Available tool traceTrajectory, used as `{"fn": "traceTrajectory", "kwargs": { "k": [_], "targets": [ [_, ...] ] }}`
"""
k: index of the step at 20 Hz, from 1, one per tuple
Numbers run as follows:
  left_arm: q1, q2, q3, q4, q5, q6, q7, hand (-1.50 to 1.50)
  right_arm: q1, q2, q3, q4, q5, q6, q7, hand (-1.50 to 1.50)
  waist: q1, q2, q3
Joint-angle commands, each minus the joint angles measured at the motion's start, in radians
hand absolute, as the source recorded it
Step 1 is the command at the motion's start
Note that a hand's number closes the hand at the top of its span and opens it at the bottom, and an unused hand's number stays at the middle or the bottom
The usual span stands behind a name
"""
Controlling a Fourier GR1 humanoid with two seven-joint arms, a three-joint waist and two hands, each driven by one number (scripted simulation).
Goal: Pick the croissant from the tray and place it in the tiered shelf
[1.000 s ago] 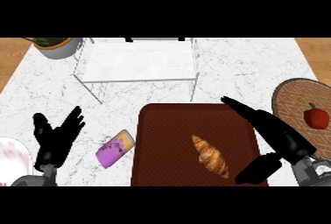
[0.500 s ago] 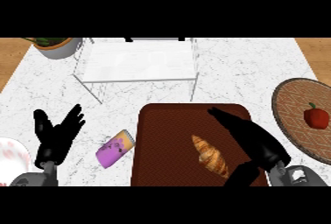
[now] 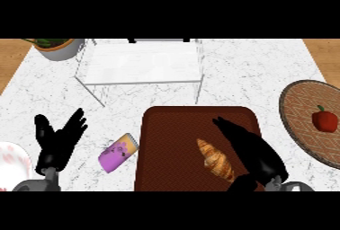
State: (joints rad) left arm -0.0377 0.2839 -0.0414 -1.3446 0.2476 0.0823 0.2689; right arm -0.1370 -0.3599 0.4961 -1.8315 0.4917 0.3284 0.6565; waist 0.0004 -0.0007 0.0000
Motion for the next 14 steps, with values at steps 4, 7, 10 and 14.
{"fn": "traceTrajectory", "kwargs": {
  "k": [4, 7, 10, 14],
  "targets": [
    [0.057, -0.065, 0.008, 0.006, -0.041, -0.026, -0.067, 0.00, 0.009, 0.057, -0.059, 0.033, 0.067, 0.056, -0.039, -1.50, 0.002, 0.000, 0.000],
    [0.014, -0.037, 0.037, -0.047, -0.054, -0.018, 0.030, 0.00, 0.045, 0.085, -0.024, 0.097, 0.172, 0.011, -0.091, -1.50, 0.001, 0.000, 0.000],
    [-0.016, -0.049, 0.059, 0.052, -0.045, -0.052, -0.026, 0.00, -0.028, 0.170, -0.011, 0.209, 0.237, -0.030, -0.064, -1.50, 0.001, 0.001, 0.000],
    [0.007, -0.079, 0.031, -0.037, -0.079, -0.014, 0.038, 0.00, 0.053, 0.175, 0.032, 0.255, 0.334, -0.114, -0.126, -1.50, 0.002, 0.000, 0.000]
  ]
}}
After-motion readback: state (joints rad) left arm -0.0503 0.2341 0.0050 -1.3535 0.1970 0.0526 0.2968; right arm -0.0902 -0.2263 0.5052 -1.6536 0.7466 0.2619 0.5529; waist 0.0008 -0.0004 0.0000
